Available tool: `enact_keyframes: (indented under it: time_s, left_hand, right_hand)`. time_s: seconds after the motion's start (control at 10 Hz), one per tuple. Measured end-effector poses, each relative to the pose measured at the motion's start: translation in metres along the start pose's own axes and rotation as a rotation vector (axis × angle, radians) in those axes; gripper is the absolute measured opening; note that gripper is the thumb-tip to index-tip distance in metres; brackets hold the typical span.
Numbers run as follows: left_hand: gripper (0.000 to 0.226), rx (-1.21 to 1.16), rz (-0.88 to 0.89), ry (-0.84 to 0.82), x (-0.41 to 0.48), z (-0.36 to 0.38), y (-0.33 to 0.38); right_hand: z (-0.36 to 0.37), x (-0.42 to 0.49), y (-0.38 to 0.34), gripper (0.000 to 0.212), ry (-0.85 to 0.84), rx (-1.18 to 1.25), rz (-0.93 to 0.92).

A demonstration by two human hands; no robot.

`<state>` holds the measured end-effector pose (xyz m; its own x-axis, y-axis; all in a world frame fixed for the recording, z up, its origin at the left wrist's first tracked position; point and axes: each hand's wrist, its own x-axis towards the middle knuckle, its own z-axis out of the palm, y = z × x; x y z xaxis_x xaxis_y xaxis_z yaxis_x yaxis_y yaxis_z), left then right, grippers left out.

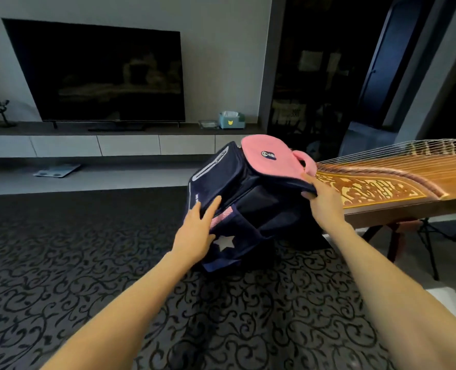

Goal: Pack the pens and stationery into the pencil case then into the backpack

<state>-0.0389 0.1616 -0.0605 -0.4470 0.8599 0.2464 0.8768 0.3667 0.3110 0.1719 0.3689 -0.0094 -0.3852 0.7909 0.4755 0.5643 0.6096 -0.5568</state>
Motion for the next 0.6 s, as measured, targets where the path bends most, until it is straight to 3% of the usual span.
enact_keyframes:
  time_s: [0.1, 0.3, 0.4, 0.5, 0.6]
  left_hand:
    - [0.074, 0.045, 0.111, -0.049, 0.022, 0.013, 0.011]
    - [0.08, 0.124, 0.096, -0.093, 0.038, 0.024, 0.03]
    - [0.072, 0.089, 0.089, -0.141, 0.034, 0.013, 0.023]
    - [0.06, -0.059, 0.027, -0.137, 0.025, -0.005, 0.019]
    - [0.042, -0.169, 0.013, 0.019, 0.007, -0.035, 0.016]
  right_hand:
    - [-0.008, 0.028, 0.017, 0.045, 0.003, -0.123, 0.104]
    - [-0.009, 0.046, 0.032, 0.033, -0.102, -0.332, 0.216]
    - [-0.013, 0.038, 0.021, 0.042, -0.073, -0.531, 0.261]
    - [-0.021, 0.016, -0.007, 0.041, 0.11, -0.657, 0.174]
    - [-0.039, -0.015, -0.039, 0.023, 0.295, -0.374, -0.007]
